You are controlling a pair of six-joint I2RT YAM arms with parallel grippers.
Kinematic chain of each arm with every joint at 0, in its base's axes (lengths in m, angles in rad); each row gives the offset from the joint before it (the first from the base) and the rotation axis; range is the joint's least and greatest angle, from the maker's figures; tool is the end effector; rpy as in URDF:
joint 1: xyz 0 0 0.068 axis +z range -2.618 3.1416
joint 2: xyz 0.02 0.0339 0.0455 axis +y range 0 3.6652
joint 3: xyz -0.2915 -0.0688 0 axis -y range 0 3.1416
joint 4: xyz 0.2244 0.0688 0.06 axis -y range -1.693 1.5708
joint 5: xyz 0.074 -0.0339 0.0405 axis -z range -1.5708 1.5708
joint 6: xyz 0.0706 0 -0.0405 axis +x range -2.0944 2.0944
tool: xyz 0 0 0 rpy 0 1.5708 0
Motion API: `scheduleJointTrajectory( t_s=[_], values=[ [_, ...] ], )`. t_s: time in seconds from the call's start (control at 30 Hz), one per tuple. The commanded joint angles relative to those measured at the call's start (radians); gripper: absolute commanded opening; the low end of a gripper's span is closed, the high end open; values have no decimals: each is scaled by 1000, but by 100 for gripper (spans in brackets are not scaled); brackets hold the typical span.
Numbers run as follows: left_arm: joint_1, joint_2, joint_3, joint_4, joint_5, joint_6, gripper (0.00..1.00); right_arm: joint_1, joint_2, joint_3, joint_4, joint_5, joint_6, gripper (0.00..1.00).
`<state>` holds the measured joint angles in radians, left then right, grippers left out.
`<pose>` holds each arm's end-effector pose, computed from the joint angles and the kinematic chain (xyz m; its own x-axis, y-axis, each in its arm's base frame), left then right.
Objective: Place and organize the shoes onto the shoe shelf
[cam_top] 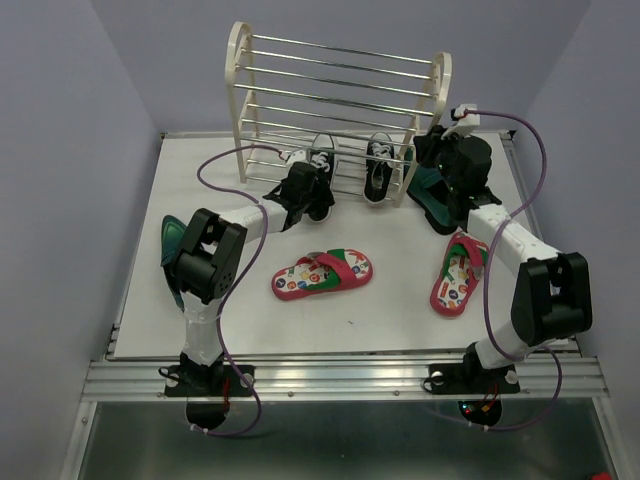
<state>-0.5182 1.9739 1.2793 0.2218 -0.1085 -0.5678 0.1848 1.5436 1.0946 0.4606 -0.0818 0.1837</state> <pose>0.4151 -0.2279 0.2184 -0.5533 -0.2999 -0.7771 0.1318 0.8897 -0.4372 0.3770 0.0763 0.3632 -0.0369 0.1783 -0.9833 -0.2611 0.9481 0.1817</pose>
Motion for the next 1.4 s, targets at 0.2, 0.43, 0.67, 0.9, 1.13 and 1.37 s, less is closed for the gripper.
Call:
scheduleJointTrajectory(
  t_s=[0.2,0.43,0.67,0.9,1.13,1.37],
  values=[
    [-8,-92,28,113,-2,-52,14,45,-42,-12,29,-7,135,3],
    [-9,-79,97,45,-14,-56,15,76,-39,-28,20,42,108,3],
    [-13,-75,135,-21,-94,-60,18,87,-34,-42,9,62,102,4],
    [-14,-55,204,-39,-132,-17,30,96,-31,-52,9,53,103,4],
    [-14,45,324,-49,-151,69,31,96,-28,-58,15,31,105,4],
    [-14,94,379,-56,-209,89,32,96,-25,-65,13,22,108,4]
  ],
)
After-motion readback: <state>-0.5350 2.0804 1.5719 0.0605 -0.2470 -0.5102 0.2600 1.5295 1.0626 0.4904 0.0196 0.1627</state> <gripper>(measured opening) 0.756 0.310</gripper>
